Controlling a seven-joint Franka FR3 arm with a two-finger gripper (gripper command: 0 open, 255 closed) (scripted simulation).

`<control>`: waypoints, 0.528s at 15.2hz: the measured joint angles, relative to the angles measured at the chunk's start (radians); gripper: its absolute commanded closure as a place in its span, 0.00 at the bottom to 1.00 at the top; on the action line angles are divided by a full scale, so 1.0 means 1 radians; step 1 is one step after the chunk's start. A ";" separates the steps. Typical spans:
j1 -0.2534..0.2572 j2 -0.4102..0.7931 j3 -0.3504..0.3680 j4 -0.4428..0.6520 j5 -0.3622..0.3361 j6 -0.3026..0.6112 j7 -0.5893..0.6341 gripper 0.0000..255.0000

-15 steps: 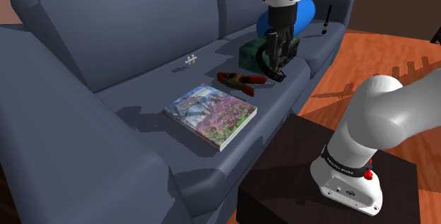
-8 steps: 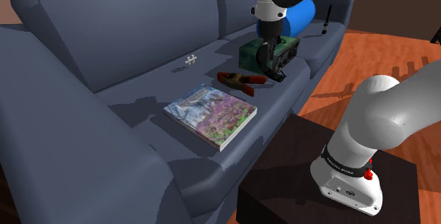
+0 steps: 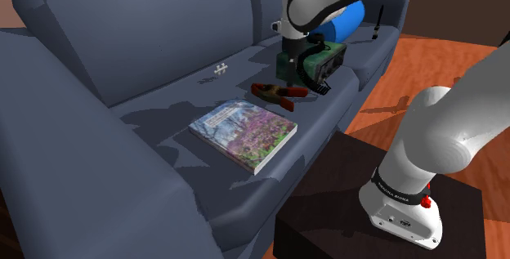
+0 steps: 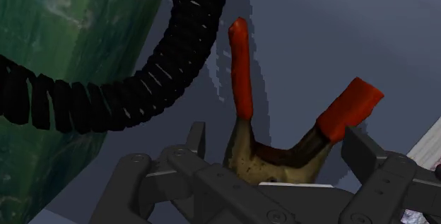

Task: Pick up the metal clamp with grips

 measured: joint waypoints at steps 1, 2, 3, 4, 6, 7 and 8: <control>0.005 0.034 -0.015 0.013 0.003 0.031 -0.040 0.00; 0.009 0.062 -0.025 0.028 0.006 0.051 -0.069 0.00; 0.013 0.077 -0.028 0.025 0.009 0.071 -0.079 0.00; 0.015 0.088 -0.030 0.022 0.010 0.087 -0.085 0.00; 0.015 0.102 -0.034 0.006 0.010 0.119 -0.092 0.00; 0.015 0.108 -0.035 -0.004 0.011 0.134 -0.093 0.00; 0.015 0.115 -0.036 -0.009 0.011 0.147 -0.093 0.00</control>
